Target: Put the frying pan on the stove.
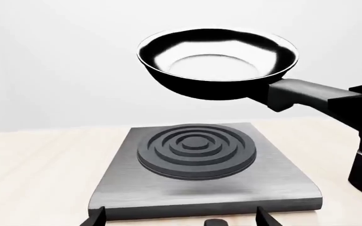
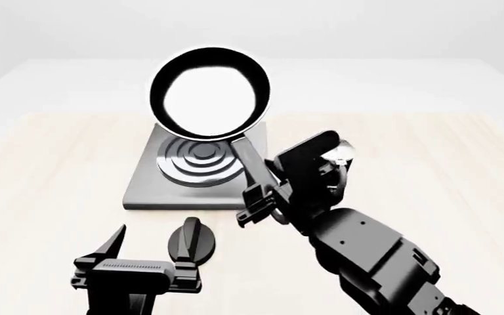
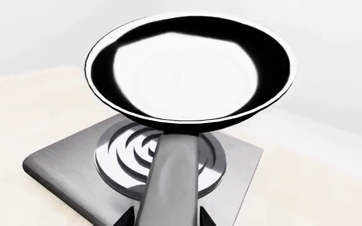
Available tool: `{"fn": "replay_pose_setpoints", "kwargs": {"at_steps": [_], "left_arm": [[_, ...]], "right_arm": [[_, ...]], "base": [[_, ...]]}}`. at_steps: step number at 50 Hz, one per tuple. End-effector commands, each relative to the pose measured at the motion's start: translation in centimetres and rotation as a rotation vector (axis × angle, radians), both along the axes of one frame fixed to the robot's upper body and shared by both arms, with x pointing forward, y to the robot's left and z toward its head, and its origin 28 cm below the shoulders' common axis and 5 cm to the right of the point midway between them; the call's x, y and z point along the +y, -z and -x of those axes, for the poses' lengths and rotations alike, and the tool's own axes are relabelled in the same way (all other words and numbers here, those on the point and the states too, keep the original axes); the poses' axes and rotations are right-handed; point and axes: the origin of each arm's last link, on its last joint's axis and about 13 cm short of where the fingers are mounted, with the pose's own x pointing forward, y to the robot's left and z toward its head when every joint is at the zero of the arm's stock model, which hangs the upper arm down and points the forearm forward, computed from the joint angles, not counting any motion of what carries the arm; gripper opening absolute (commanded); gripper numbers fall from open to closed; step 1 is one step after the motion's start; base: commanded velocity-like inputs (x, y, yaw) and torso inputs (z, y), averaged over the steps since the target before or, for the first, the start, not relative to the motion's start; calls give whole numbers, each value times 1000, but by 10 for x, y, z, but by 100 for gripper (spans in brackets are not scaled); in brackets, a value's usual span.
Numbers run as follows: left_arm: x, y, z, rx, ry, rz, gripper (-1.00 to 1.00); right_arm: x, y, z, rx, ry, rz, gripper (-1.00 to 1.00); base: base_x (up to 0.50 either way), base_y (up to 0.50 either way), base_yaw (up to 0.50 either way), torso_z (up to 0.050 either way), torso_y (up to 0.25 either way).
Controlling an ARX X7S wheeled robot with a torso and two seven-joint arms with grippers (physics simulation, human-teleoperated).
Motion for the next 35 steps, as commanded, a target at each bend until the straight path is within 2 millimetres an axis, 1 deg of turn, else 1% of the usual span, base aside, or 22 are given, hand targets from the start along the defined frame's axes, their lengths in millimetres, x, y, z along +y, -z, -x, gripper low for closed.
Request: {"fn": "replay_pose_setpoints", "kwargs": {"at_steps": [1,6,9,15,25,35], "left_arm": [[0,0,-1,2,1,-1,100],[-1,1,-1,2,2,0,100],[-1,1,-1,3,4,0,100],[0,0,0,0,2,1,100],[0,0,-1,1,0,0,100],[0,-1,0,-2,-1,-3,100]], "right_arm": [[2,-11,-7,-68,16,27,-100],[4,-8,-8,-62,16,49,-100],[6,-4,-7,-55,13,71,-100],[6,-1,-6,-48,12,71,-100],[8,-1,-8,-44,8,90,-100],[10,-1,-15,-37,9,100,-100]], "base": [[0,0,0,0,0],[0,0,0,0,2],[0,0,0,0,3],[0,0,0,0,2],[0,0,0,1,2],[0,0,0,0,2]]}}
